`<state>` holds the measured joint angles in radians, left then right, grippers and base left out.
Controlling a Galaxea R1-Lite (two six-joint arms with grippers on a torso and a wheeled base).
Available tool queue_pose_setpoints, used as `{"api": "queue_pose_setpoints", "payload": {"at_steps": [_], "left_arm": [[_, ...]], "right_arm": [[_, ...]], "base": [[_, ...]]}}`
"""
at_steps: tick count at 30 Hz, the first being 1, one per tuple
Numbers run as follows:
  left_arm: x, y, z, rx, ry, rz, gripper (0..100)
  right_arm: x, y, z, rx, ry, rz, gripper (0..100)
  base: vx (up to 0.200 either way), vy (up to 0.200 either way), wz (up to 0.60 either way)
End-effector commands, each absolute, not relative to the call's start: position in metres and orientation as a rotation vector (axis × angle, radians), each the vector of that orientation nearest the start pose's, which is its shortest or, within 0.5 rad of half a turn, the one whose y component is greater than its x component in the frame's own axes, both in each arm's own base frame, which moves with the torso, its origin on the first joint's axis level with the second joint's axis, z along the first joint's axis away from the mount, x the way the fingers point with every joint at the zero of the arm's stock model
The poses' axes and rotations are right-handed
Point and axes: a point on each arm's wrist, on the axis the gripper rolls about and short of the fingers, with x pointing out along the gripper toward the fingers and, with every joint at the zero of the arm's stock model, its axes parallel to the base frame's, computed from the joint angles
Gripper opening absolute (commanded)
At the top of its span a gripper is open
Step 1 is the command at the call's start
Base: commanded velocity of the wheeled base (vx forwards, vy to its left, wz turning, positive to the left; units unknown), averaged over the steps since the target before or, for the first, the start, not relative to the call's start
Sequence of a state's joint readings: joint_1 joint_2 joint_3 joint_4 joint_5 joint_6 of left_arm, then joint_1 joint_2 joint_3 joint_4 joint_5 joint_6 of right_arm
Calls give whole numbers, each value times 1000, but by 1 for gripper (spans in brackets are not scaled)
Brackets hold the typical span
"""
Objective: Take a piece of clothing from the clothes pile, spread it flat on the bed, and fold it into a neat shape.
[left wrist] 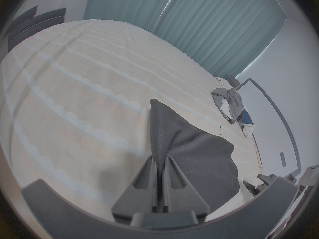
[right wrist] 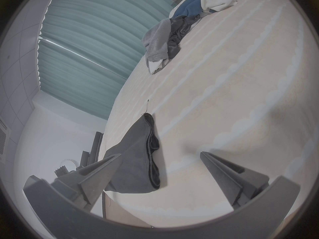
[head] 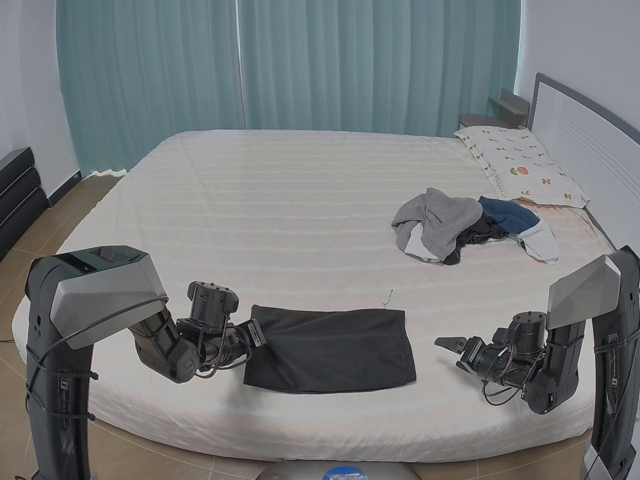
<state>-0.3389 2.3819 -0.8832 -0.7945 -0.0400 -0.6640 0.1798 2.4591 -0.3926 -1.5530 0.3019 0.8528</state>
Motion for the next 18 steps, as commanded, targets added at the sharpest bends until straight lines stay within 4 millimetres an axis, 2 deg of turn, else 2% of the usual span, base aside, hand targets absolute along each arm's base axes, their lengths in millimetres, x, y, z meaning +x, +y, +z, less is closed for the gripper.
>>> {"api": "queue_pose_setpoints", "payload": {"at_steps": [1,18], "left_arm": [[361,-128,-28,-524,790,-116,0],[357,-128,-32,-500,810,-74,0]], "right_arm": [[299,62,-49,848,674,230,100],[299,62,-49,850,673,230,100]], "base": [[0,200,0],[0,200,0]]}}
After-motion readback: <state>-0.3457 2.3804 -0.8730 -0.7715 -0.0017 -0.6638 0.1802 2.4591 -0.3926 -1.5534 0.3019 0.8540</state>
